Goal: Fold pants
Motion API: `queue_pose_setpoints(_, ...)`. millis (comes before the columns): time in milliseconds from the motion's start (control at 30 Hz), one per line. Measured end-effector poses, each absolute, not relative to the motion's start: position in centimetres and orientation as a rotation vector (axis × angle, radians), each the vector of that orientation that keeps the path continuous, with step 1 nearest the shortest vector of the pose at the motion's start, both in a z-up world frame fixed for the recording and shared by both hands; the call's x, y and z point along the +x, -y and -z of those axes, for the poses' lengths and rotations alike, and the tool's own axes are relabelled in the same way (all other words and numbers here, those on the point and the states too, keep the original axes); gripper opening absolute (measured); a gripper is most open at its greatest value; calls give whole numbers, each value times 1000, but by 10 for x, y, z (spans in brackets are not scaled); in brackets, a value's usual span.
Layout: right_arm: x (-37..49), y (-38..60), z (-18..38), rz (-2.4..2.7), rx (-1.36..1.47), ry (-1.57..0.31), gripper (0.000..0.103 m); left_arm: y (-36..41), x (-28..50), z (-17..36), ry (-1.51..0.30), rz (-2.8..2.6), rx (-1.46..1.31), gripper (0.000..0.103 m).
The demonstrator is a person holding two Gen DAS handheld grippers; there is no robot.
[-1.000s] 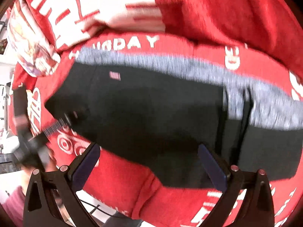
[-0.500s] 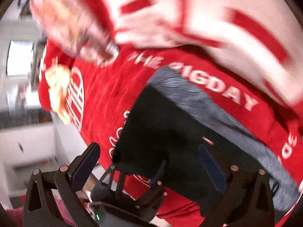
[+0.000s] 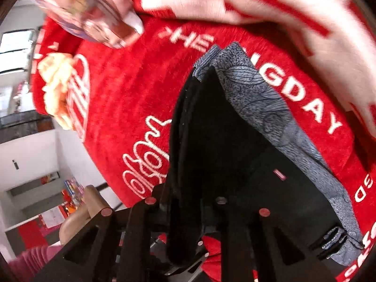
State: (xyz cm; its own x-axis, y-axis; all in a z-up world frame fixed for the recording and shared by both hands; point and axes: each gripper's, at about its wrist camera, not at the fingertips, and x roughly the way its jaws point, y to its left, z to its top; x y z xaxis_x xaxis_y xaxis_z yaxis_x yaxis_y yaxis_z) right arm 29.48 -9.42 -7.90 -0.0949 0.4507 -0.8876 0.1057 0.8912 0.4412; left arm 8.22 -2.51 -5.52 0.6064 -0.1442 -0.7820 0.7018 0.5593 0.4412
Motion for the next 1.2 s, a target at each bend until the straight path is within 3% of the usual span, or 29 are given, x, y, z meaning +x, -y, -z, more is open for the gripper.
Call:
queue_pose_setpoints(433, 152, 241, -12, -277, 817, -1227, 18, 112, 11, -38, -653, 762, 737, 40)
queue_pose_setpoints(633, 59, 317, -29, -184, 922, -1086, 18, 177, -46, -52, -624, 892, 751, 40)
queue_pose_setpoints(867, -39, 390, -4, -82, 1047, -1013, 18, 241, -117, -25, -635, 1005, 831, 40)
queue_pose_setpoints(1200, -118, 453, 95, 63, 1174, -1061, 18, 289, -162, 44, -705, 1036, 999, 40)
